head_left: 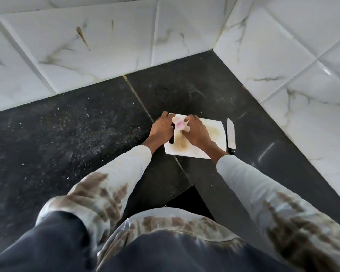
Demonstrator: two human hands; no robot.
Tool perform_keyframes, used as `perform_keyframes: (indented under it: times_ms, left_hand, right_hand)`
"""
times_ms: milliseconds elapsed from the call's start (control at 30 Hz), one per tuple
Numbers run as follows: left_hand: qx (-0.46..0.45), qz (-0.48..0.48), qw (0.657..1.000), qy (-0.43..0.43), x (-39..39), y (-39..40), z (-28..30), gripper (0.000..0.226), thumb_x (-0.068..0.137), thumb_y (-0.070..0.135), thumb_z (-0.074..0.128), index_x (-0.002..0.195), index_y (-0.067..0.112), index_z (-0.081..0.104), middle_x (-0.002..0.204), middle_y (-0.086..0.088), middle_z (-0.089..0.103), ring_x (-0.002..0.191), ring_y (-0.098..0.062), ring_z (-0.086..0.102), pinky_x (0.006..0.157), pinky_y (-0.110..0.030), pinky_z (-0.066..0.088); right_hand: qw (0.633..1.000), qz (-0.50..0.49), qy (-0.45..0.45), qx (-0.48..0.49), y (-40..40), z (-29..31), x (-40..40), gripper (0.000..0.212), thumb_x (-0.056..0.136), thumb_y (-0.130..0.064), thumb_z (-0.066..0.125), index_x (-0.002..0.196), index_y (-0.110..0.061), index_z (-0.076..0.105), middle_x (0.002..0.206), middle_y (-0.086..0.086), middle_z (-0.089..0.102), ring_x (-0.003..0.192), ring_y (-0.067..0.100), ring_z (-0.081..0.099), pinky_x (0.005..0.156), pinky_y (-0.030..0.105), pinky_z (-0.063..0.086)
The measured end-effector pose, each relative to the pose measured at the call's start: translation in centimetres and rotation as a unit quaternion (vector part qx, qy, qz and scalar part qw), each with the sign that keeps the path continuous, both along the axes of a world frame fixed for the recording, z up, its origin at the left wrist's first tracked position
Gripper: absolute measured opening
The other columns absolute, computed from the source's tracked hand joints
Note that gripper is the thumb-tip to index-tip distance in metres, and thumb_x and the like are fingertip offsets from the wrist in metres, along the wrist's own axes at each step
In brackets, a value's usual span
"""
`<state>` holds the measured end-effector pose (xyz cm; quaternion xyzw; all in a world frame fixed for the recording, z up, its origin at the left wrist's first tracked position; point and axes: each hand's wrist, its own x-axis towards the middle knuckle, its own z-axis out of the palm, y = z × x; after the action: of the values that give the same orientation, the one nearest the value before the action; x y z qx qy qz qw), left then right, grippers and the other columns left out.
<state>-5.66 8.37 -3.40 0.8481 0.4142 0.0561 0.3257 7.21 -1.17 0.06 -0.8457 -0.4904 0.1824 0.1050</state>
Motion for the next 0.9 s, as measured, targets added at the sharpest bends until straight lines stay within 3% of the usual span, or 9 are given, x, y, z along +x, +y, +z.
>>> perform_keyframes:
  times_ms: [200,400,533,700,900]
  left_hand:
    - [0.022,-0.048,0.998,0.018,1.7,0.9,0.2,0.055,0.105,0.01,0.057,0.157,0.025,0.047,0.147,-0.007,0.049,0.127,-0.032,0.062,0.1,-0.049,0.056]
    - [0.026,-0.057,0.998,0.019,3.2,1.4,-0.1,0.041,0.102,0.001,0.06,0.14,0.017,0.063,0.136,-0.006,0.056,0.118,-0.028,0.064,0.098,-0.041,0.056]
    - [-0.022,-0.02,0.998,-0.051,3.4,1.2,0.2,0.038,0.097,-0.005,0.065,0.129,0.015,0.065,0.131,-0.004,0.065,0.118,-0.024,0.065,0.099,-0.042,0.057]
    - [-0.07,-0.011,0.991,-0.112,4.2,-0.6,0.3,0.033,0.099,0.013,0.073,0.128,0.015,0.057,0.123,-0.002,0.069,0.112,-0.019,0.067,0.099,-0.041,0.058]
    - [-0.032,-0.045,0.997,-0.056,5.4,-3.4,-0.4,0.032,0.102,0.024,0.068,0.131,0.017,0.057,0.127,-0.011,0.065,0.119,-0.028,0.061,0.104,-0.045,0.052]
  right_hand:
    - [1.0,-0.013,0.002,0.002,1.5,-1.3,1.2,0.055,0.095,-0.032,0.078,0.139,-0.012,0.051,0.144,0.008,0.051,0.116,0.031,0.066,0.088,0.042,0.055]
    - [0.998,-0.03,0.043,0.028,1.2,-2.1,2.4,0.033,0.095,-0.03,0.077,0.118,-0.011,0.063,0.122,0.006,0.063,0.107,0.026,0.065,0.078,0.031,0.048]
    - [0.992,-0.067,0.082,0.068,-0.2,-2.1,3.6,0.031,0.091,-0.03,0.077,0.11,-0.01,0.061,0.113,0.005,0.065,0.1,0.024,0.063,0.082,0.039,0.054]
    - [0.978,-0.132,0.123,0.108,-2.7,-1.9,5.2,0.03,0.095,-0.036,0.071,0.109,-0.011,0.061,0.107,0.003,0.067,0.095,0.022,0.064,0.078,0.036,0.054]
    - [0.981,-0.125,0.107,0.102,-6.0,-1.8,6.7,0.033,0.09,-0.028,0.078,0.113,-0.009,0.064,0.115,0.003,0.065,0.101,0.02,0.062,0.085,0.032,0.053]
